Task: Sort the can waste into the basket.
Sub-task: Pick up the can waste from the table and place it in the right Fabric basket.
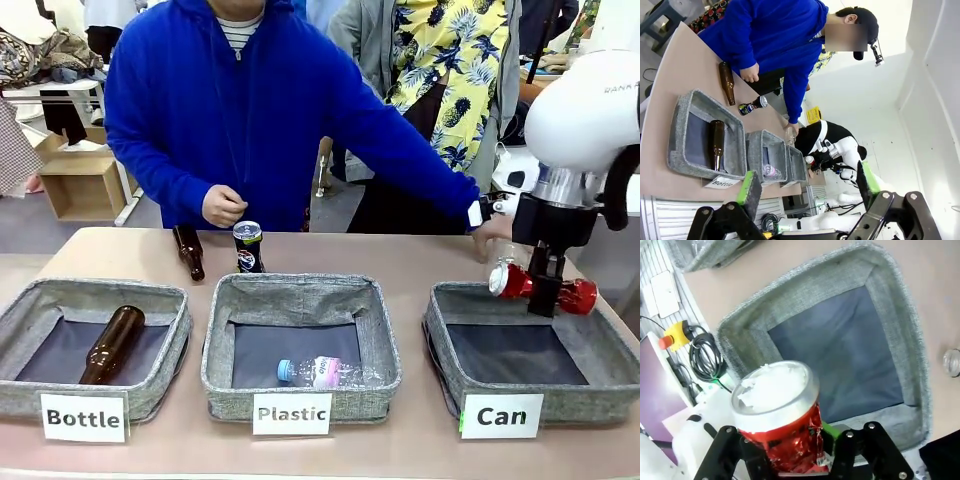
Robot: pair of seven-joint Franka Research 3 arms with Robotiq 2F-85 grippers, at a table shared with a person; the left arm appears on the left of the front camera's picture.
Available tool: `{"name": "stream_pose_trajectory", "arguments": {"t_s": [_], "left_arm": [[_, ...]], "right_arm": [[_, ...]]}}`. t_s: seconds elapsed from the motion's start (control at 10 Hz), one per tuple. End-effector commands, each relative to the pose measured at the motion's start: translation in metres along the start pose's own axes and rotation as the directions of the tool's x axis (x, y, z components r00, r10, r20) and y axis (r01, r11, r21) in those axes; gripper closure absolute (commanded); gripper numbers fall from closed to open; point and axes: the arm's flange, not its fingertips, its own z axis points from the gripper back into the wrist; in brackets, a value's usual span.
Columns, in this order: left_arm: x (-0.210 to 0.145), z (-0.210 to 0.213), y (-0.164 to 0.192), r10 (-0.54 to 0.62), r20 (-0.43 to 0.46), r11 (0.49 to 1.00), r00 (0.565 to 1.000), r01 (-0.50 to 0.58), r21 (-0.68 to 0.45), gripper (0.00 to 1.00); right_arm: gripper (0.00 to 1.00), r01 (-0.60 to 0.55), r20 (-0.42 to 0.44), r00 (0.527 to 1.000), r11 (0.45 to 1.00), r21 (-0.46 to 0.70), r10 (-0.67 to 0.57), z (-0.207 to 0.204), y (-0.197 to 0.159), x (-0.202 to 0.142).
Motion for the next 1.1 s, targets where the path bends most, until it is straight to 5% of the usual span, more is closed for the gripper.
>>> {"name": "stream_pose_trajectory", "arguments": {"t_s": [0.0, 0.1, 0.2, 0.4, 0.5, 0.7, 0.9, 1.0], "left_arm": [[-0.005, 0.012, -0.003, -0.021, 0.011, 0.999, 1.0, 0.021, -0.024, 0.0], [-0.005, 0.012, -0.003, -0.021, 0.011, 0.999, 1.0, 0.021, -0.024, 0.0], [-0.005, 0.012, -0.003, -0.021, 0.011, 0.999, 1.0, 0.021, -0.024, 0.0], [-0.005, 0.012, -0.003, -0.021, 0.011, 0.999, 1.0, 0.021, -0.024, 0.0], [-0.005, 0.012, -0.003, -0.021, 0.011, 0.999, 1.0, 0.021, -0.024, 0.0], [-0.005, 0.012, -0.003, -0.021, 0.011, 0.999, 1.0, 0.021, -0.024, 0.0], [-0.005, 0.012, -0.003, -0.021, 0.011, 0.999, 1.0, 0.021, -0.024, 0.0], [-0.005, 0.012, -0.003, -0.021, 0.011, 0.999, 1.0, 0.021, -0.024, 0.0]], "right_arm": [[0.43, -0.061, -0.006, 0.998, 0.998, -0.011, 0.061, 0.001, -0.011, -0.003], [0.36, -0.047, -0.004, 0.999, 0.999, -0.013, 0.047, 0.002, -0.012, -0.004], [0.0, -0.046, -0.002, 0.999, 0.999, -0.01, 0.046, 0.004, -0.013, -0.007], [0.0, -0.01, 0.031, 0.999, 1.0, -0.005, 0.01, 0.007, -0.019, -0.008], [0.2, 0.013, 0.045, 0.999, 1.0, -0.003, -0.013, 0.007, -0.023, -0.007], [0.0, 0.043, 0.084, 0.996, 0.999, 0.014, -0.044, 0.007, -0.028, -0.009], [0.0, 0.067, 0.151, 0.986, 0.997, 0.046, -0.073, 0.008, -0.032, -0.013], [0.0, 0.082, 0.251, 0.962, 0.99, 0.115, -0.109, 0.013, -0.032, -0.018]]}}
